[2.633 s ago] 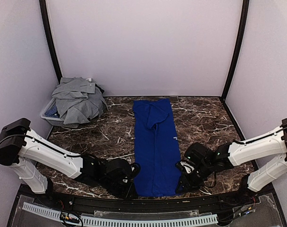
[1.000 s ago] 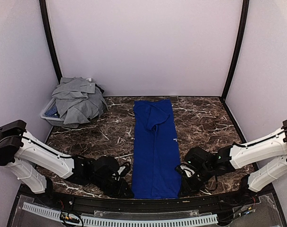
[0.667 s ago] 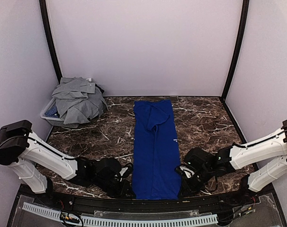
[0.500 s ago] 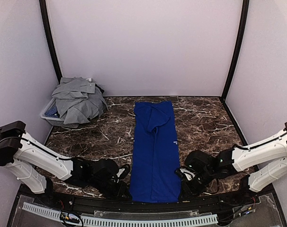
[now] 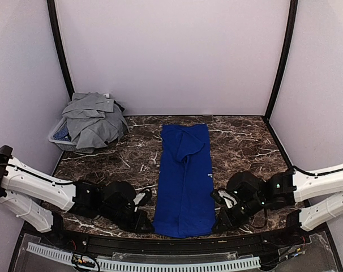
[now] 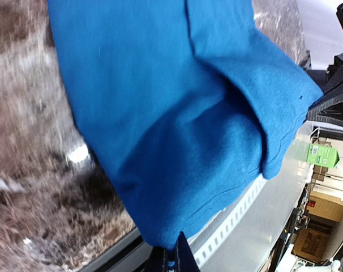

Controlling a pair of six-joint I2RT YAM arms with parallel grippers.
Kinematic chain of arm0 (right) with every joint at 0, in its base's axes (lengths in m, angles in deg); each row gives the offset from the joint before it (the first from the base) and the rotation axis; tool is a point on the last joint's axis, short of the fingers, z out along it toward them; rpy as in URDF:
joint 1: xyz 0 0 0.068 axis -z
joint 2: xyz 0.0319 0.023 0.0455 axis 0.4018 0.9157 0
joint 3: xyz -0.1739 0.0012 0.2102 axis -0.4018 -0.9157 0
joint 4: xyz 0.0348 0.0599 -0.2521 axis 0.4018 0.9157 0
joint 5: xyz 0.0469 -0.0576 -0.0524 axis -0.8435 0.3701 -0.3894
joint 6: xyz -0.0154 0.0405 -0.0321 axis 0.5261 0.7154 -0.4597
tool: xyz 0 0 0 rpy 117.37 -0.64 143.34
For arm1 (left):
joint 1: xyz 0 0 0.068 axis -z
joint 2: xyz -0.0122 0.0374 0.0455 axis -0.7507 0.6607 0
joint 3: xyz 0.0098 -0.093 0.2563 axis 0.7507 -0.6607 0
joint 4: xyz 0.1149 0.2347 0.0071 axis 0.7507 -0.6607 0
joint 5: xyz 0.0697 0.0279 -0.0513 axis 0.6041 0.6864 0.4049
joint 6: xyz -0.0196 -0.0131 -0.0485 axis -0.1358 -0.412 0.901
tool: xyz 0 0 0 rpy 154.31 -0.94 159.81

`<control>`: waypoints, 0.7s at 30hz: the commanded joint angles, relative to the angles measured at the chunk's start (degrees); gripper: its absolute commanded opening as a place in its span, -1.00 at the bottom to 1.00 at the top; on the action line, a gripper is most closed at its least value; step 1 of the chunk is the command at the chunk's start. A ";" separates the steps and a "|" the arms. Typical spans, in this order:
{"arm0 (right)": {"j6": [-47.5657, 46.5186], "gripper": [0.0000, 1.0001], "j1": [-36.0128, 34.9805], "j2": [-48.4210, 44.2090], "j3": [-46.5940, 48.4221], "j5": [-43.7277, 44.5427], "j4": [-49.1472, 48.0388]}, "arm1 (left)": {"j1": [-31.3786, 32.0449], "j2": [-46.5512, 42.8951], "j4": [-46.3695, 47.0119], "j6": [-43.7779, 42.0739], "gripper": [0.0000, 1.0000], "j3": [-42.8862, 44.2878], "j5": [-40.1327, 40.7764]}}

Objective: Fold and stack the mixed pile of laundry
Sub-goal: Pick up the rectangle-folded T-shirt from the center of the board, then fold the rectangle-folded T-shirt at the center of the board.

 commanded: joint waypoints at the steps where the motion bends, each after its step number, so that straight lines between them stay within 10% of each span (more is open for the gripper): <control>1: -4.88 -1.00 4.95 -0.33 4.15 3.67 3.77 | -5.20 -0.80 -3.19 -5.47 -1.00 3.71 1.05; 21: -30.98 -1.00 33.59 22.13 23.38 0.75 -0.75 | -27.52 18.65 -6.28 -24.60 -1.00 28.18 0.23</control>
